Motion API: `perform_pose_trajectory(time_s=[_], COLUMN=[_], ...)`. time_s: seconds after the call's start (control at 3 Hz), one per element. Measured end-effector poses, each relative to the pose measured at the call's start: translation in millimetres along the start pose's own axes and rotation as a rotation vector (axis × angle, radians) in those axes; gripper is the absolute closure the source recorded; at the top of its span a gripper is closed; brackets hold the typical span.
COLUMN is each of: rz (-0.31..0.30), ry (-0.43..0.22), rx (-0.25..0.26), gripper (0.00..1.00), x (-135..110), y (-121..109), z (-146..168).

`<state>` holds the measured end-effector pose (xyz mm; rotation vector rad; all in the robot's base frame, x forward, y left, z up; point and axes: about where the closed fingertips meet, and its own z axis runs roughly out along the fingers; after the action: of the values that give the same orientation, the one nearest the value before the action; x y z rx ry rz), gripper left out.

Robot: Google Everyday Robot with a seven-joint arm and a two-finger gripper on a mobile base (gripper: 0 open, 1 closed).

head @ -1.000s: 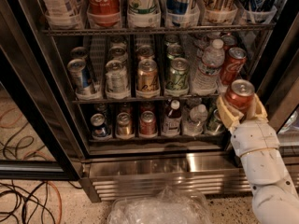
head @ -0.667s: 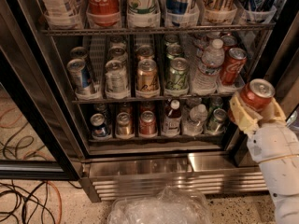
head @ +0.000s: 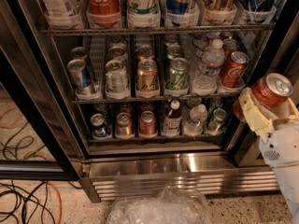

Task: Pick coke can from middle shelf of fridge

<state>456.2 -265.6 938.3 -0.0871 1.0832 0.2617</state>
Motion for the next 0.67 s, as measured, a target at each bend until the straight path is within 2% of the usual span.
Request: perform_pose_trajectory(time_s=[0.33,0.67], rz=[0.001,0.004], ry=[0.000,0.022], rx=[-0.002,-0.055], gripper=[1.00,1.00], x=[-0.1,1.8], y=[0.3,9.5], z=[0.4,4.1])
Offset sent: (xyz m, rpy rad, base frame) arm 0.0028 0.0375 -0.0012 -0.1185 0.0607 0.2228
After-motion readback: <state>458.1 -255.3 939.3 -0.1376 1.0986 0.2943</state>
